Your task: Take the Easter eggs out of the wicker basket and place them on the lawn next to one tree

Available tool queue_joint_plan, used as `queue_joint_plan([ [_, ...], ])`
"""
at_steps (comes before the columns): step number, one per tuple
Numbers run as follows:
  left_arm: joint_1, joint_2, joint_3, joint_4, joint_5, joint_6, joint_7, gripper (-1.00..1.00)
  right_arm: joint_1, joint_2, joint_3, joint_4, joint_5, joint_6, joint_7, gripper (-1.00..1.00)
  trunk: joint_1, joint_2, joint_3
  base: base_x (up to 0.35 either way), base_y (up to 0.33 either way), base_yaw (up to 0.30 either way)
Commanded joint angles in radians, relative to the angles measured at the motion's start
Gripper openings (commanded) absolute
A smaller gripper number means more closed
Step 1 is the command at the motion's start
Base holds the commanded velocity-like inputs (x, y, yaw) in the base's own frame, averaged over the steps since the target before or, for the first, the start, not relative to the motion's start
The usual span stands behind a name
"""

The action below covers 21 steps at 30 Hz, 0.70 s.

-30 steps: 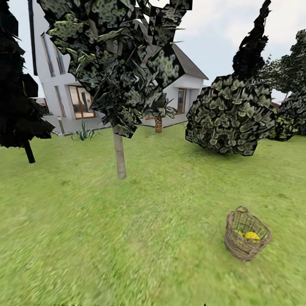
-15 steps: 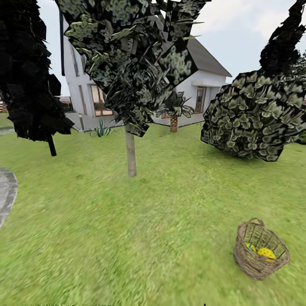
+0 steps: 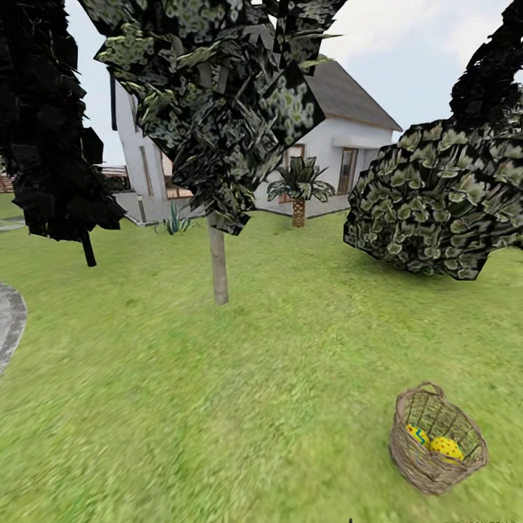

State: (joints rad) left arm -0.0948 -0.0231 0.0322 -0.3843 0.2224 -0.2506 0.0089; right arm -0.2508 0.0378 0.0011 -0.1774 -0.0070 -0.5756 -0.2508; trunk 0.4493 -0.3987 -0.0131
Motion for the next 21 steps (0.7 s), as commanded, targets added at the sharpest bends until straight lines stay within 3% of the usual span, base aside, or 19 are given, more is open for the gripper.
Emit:
queue_joint_plan([
  [1, 0.0, 0.0, 0.003, 0.0, 0.0, -0.002, 0.001, 1.0, -0.001, 0.0, 0.0, 0.001, -0.001, -0.003, -0.002, 1.0, 0.001, -0.001, 0.0, 0.096, -0.325, -0.173],
  [16, 0.0, -0.001, 0.003, -0.001, 0.0, -0.002, 0.0, 1.0, -0.001, -0.001, 0.0, 0.001, -0.002, -0.003, -0.002, 1.0, 0.001, -0.001, 0.008, 0.091, -0.326, -0.23],
  [21, 0.0, -0.001, 0.002, -0.001, 0.0, -0.002, 0.0, 1.0, -0.001, -0.001, 0.0, 0.001, -0.001, -0.003, -0.002, 1.0, 0.001, -0.001, 0.003, 0.089, -0.327, -0.096],
])
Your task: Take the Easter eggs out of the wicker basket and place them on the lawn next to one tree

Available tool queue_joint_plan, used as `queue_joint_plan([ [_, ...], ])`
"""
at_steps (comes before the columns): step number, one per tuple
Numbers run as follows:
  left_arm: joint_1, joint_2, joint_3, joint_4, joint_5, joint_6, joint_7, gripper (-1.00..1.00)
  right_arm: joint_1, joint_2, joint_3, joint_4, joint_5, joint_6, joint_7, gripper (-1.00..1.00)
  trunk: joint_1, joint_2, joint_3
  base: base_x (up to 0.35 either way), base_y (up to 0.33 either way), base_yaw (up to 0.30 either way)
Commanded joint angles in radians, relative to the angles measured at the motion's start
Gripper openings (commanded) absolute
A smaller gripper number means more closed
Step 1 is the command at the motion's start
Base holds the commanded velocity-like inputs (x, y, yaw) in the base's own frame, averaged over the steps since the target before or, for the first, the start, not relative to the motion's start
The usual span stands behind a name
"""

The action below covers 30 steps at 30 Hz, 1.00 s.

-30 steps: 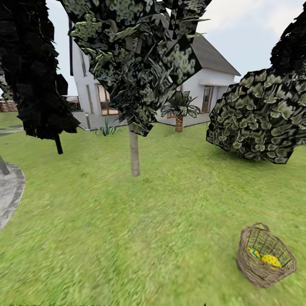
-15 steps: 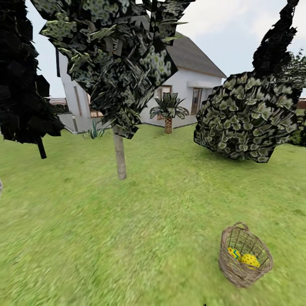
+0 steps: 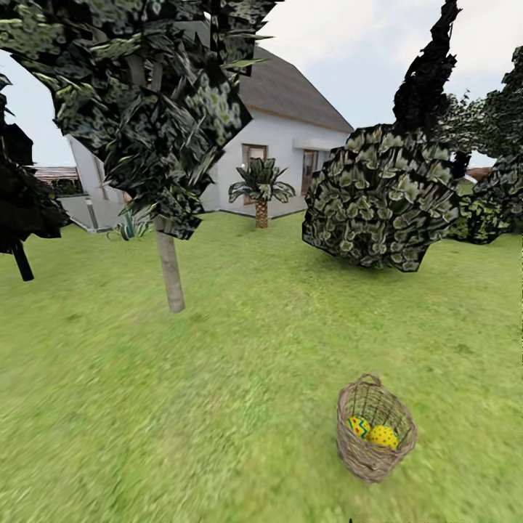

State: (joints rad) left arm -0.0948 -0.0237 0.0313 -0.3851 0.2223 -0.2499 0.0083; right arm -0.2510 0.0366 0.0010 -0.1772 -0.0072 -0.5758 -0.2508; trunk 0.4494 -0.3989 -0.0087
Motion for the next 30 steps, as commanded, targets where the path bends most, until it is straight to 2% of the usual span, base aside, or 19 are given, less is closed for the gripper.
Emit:
queue_joint_plan([
  [1, 0.0, -0.001, 0.003, 0.0, 0.0, -0.002, 0.001, 1.0, -0.001, 0.0, 0.0, 0.001, -0.001, -0.003, -0.002, 1.0, 0.001, -0.001, -0.001, 0.089, -0.327, -0.019],
  [30, 0.0, -0.001, 0.002, 0.0, 0.0, -0.003, 0.001, 1.0, -0.001, 0.002, 0.008, 0.001, 0.004, -0.003, -0.002, 1.0, 0.001, -0.001, -0.002, 0.089, -0.327, -0.001],
])
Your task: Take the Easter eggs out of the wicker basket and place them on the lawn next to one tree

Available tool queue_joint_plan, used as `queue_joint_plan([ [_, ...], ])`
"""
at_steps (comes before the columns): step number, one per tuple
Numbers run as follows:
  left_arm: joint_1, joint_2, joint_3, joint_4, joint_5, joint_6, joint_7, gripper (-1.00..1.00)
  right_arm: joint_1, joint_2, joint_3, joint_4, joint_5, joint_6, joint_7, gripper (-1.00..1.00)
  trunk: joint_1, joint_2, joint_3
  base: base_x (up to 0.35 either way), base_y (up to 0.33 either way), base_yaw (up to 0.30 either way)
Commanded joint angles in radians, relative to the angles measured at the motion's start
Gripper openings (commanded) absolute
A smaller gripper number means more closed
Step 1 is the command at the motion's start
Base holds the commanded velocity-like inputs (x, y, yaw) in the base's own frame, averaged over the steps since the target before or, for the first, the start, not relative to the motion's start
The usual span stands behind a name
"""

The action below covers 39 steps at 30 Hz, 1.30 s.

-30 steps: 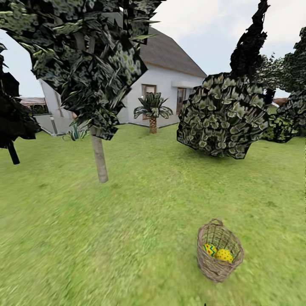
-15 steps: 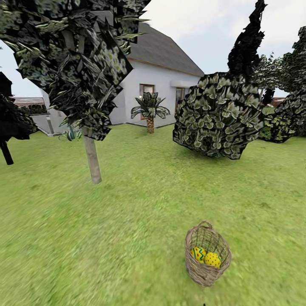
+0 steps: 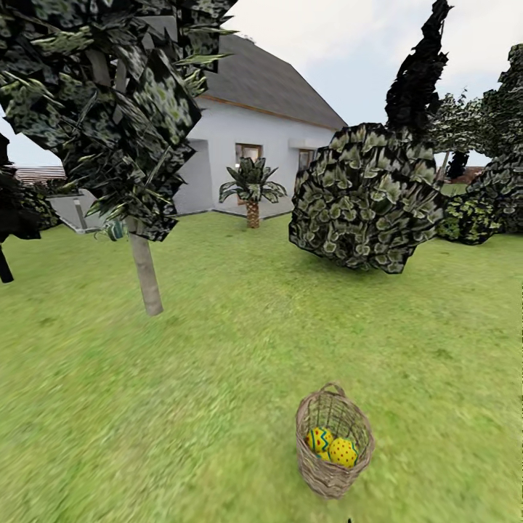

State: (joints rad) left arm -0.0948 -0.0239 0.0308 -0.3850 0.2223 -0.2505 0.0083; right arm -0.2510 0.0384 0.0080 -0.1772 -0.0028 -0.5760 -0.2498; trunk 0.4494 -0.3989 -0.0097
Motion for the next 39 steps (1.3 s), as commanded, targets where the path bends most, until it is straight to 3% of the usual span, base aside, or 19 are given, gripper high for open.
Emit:
queue_joint_plan([
  [1, 0.0, -0.001, 0.003, 0.0, 0.0, -0.003, 0.001, 1.0, -0.001, 0.0, 0.001, 0.001, 0.0, -0.002, -0.003, 1.0, 0.001, -0.001, -0.001, 0.089, -0.326, 0.0],
  [14, 0.0, -0.001, 0.003, 0.0, 0.0, -0.003, 0.001, 1.0, -0.001, 0.0, 0.001, 0.001, 0.0, -0.002, -0.003, 1.0, 0.001, -0.001, -0.001, 0.106, -0.324, 0.0],
  [35, 0.0, 0.0, 0.004, 0.0, 0.0, -0.004, 0.001, 1.0, -0.001, 0.0, -0.002, -0.004, -0.003, -0.004, -0.003, 1.0, 0.001, -0.001, -0.001, 0.243, -0.247, 0.0],
  [39, 0.0, 0.001, 0.004, 0.0, 0.0, -0.004, 0.001, 1.0, -0.001, 0.001, -0.003, -0.003, -0.002, -0.066, -0.003, 1.0, 0.001, -0.001, -0.001, 0.295, -0.147, 0.0],
])
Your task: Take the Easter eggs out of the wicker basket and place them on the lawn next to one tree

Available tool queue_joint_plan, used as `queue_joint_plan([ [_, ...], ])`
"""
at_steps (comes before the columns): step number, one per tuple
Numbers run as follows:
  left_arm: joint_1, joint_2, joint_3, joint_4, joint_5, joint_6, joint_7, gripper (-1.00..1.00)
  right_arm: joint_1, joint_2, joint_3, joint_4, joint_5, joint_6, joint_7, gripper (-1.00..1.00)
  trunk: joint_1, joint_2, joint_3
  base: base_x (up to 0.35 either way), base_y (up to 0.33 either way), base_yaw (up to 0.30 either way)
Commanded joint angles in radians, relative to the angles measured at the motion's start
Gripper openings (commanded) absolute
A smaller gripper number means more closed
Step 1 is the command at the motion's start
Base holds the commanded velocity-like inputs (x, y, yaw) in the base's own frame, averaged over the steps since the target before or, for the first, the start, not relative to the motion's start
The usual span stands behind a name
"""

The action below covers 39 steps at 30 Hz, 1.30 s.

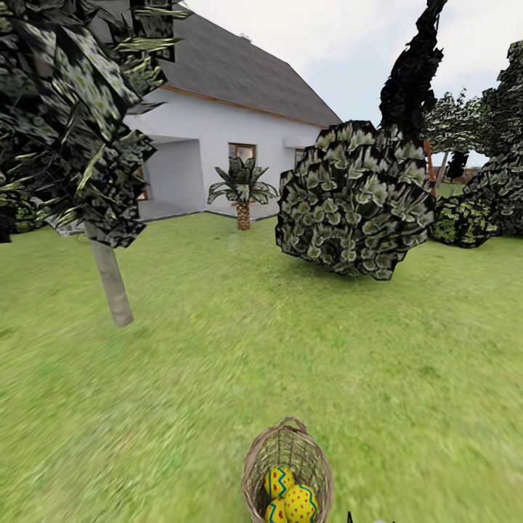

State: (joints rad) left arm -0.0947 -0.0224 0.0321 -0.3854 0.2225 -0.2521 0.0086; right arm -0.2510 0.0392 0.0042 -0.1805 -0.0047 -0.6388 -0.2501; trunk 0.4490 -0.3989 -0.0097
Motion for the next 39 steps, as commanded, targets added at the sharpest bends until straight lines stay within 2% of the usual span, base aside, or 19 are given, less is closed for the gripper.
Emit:
queue_joint_plan([
  [1, 0.0, 0.0, 0.003, 0.0, 0.0, -0.003, 0.001, 1.0, -0.001, 0.0, 0.001, 0.001, -0.001, -0.013, -0.003, 1.0, 0.001, -0.001, -0.001, 0.311, -0.101, 0.0],
  [9, 0.0, 0.01, 0.003, -0.004, 0.0, -0.003, 0.001, 1.0, -0.001, -0.001, -0.005, -0.009, -0.004, -0.021, -0.011, 1.0, 0.001, -0.001, -0.001, 0.319, -0.076, 0.0],
  [13, 0.0, 0.026, 0.013, -0.011, 0.002, -0.003, -0.002, 1.0, -0.001, 0.0, -0.007, -0.074, -0.006, 0.011, -0.016, 1.0, 0.001, -0.001, -0.001, 0.241, -0.054, 0.0],
  [17, 0.0, 0.039, 0.067, -0.1, 0.013, 0.008, -0.005, 1.0, -0.006, 0.001, -0.007, -0.156, -0.007, 0.205, -0.016, 1.0, 0.001, -0.001, -0.001, 0.053, -0.011, 0.0],
  [18, 0.0, 0.039, 0.09, -0.133, 0.021, 0.02, -0.005, 1.0, -0.02, 0.0, -0.007, -0.173, -0.007, 0.275, -0.016, 1.0, 0.001, -0.001, -0.001, 0.019, -0.004, 0.0],
  [21, 0.0, 0.039, 0.13, -0.188, 0.038, 0.07, -0.005, 1.0, -0.07, 0.0, -0.007, -0.187, -0.008, 0.394, -0.016, 1.0, 0.001, -0.001, -0.001, 0.011, -0.002, 0.0],
  [25, 0.0, 0.042, 0.177, -0.279, 0.057, 0.188, -0.005, 1.0, -0.157, 0.0, -0.007, -0.158, -0.006, 0.546, -0.017, 1.0, 0.001, -0.001, -0.001, 0.003, -0.001, 0.0],
  [26, 0.0, 0.043, 0.19, -0.304, 0.06, 0.234, -0.005, 1.0, -0.192, 0.0, -0.007, -0.141, -0.005, 0.591, -0.019, 1.0, 0.001, -0.001, -0.001, 0.001, 0.0, 0.0],
  [30, 0.0, 0.048, 0.228, -0.341, 0.065, 0.362, -0.006, 1.0, -0.304, -0.002, -0.007, -0.104, -0.002, 0.735, -0.033, 1.0, 0.001, -0.001, -0.001, 0.0, 0.0, 0.0],
  [31, 0.0, 0.048, 0.236, -0.352, 0.064, 0.406, -0.009, 1.0, -0.336, -0.001, -0.007, -0.106, -0.001, 0.842, -0.036, 1.0, 0.005, -0.008, -0.004, 0.0, 0.0, 0.0],
  [33, 0.0, 0.049, 0.237, -0.378, 0.062, 0.469, -0.01, 1.0, -0.351, -0.001, -0.008, -0.107, -0.009, 0.927, -0.033, 1.0, 0.012, -0.022, -0.01, 0.0, 0.0, 0.0],
  [34, 0.0, 0.049, 0.237, -0.446, 0.062, 0.59, -0.01, 1.0, -0.358, 0.002, -0.011, -0.106, -0.043, 0.973, -0.03, 1.0, 0.016, -0.029, -0.014, 0.0, 0.0, 0.0],
  [36, -0.001, 0.049, 0.236, -0.514, 0.062, 0.713, -0.008, 1.0, -0.363, 0.003, -0.012, -0.112, -0.086, 0.996, -0.027, 1.0, 0.024, -0.043, -0.02, 0.0, 0.0, 0.0],
  [37, -0.05, 0.05, 0.235, -0.603, 0.065, 0.903, -0.012, 1.0, -0.391, 0.001, -0.014, -0.119, -0.121, 1.03, -0.022, 1.0, 0.028, -0.05, -0.023, 0.0, 0.0, 0.0],
  [38, -0.09, 0.047, 0.233, -0.617, 0.065, 0.972, -0.012, 1.0, -0.402, 0.001, -0.014, -0.12, -0.127, 1.055, -0.015, 1.0, 0.032, -0.057, -0.026, 0.0, 0.0, 0.0],
  [39, -0.113, 0.045, 0.231, -0.618, 0.065, 1.007, -0.012, 1.0, -0.407, 0.001, -0.015, -0.12, -0.132, 1.07, -0.009, 1.0, 0.035, -0.064, -0.029, 0.0, 0.0, 0.0],
])
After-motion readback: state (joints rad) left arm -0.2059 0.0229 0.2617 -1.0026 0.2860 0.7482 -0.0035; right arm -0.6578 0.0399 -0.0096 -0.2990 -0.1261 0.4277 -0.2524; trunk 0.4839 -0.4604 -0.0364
